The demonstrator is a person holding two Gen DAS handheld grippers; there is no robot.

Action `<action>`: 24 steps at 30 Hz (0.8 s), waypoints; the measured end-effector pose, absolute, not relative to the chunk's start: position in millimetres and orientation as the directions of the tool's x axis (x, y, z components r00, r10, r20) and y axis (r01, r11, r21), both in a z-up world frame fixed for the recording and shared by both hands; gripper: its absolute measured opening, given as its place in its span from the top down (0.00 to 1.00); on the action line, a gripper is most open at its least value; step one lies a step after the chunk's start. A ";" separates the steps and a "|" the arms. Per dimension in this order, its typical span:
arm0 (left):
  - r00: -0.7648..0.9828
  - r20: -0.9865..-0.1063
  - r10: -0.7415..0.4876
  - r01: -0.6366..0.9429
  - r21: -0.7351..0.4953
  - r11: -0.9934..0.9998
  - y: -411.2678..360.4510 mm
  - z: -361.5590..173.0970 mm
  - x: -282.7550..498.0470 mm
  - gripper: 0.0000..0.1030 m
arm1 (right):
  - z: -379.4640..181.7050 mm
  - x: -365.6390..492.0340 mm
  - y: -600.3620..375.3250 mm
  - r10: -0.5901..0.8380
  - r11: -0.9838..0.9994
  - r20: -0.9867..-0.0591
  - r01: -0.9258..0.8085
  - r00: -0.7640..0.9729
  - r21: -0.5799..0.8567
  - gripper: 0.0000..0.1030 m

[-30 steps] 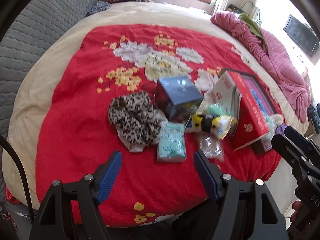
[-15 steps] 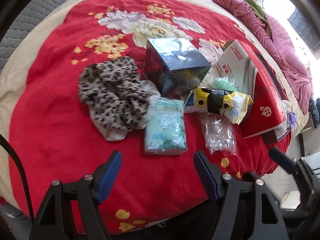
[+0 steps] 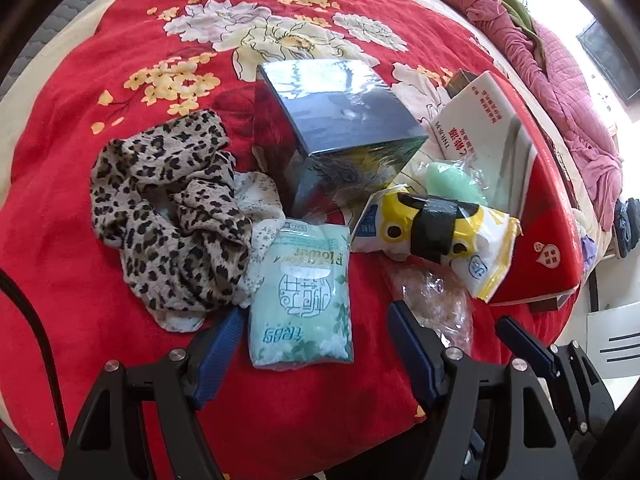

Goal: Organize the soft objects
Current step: 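Grasp the light blue wipes pack with the left tool while the right grasps the clear plastic bag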

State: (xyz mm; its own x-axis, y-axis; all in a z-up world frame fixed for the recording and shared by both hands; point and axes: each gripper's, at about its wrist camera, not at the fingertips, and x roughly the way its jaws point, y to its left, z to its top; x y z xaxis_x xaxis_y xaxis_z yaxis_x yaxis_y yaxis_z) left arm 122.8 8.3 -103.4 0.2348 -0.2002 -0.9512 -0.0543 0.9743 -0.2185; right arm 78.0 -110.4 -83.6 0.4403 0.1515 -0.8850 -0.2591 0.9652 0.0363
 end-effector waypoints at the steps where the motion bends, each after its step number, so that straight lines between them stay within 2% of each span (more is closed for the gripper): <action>1: 0.229 -0.953 -0.198 -0.061 -0.218 0.974 9.6 -105.6 123.3 0.30 | -87.5 81.1 -109.3 0.137 0.967 -0.888 -0.253 0.439 0.024 0.28; 8: 0.215 -0.947 -0.239 -0.080 -0.262 0.962 21.9 -115.8 123.7 0.42 | -100.4 97.7 -99.5 0.145 0.966 -0.887 -0.257 0.438 0.031 0.28; 13: 0.220 -0.935 -0.278 -0.094 -0.304 0.948 29.7 -116.6 125.2 0.43 | -104.5 104.0 -96.6 0.166 0.963 -0.881 -0.267 0.443 0.047 0.29; 16: 0.219 -0.935 -0.278 -0.098 -0.304 0.948 28.3 -118.0 127.3 0.45 | -102.4 104.6 -101.3 0.199 0.960 -0.873 -0.267 0.446 0.083 0.34; 19: 0.220 -0.935 -0.278 -0.098 -0.304 0.948 26.8 -117.7 126.9 0.50 | -93.4 98.7 -101.6 0.209 0.955 -0.860 -0.287 0.465 0.077 0.53; 24: 0.218 -0.945 -0.242 -0.105 -0.270 0.957 16.6 -119.5 129.2 0.55 | -85.1 87.7 -107.1 0.196 0.954 -0.858 -0.296 0.475 0.054 0.60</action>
